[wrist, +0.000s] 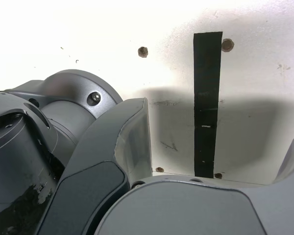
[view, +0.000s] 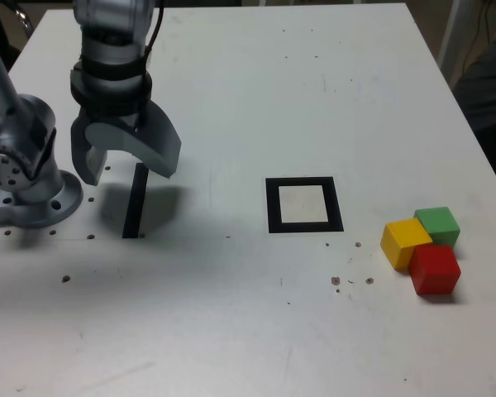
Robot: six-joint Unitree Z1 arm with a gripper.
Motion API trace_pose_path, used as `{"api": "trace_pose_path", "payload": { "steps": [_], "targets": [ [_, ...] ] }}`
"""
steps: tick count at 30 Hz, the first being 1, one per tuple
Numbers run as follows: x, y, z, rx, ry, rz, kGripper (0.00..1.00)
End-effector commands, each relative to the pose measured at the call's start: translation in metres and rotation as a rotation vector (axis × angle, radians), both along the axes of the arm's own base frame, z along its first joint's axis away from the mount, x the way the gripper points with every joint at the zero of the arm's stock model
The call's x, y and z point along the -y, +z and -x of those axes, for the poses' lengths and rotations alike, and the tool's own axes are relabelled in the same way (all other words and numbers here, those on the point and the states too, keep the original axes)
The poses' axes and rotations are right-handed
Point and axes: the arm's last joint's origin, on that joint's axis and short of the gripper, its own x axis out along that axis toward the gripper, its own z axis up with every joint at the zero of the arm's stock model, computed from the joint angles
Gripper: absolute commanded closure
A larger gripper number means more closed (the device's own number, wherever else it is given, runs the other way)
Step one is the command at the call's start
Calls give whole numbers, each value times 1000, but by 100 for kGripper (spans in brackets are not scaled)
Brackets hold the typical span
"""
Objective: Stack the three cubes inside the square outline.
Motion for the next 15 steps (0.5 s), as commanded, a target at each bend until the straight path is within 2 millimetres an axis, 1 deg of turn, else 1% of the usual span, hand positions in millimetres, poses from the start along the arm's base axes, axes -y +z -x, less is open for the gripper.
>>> {"api": "trace_pose_path", "payload": {
  "steps": [1, 15],
  "targets": [
    [0, 0, 1, 9, -1, -1, 0],
    [-1, 2, -2, 30, -6, -16, 1]
  ]
}}
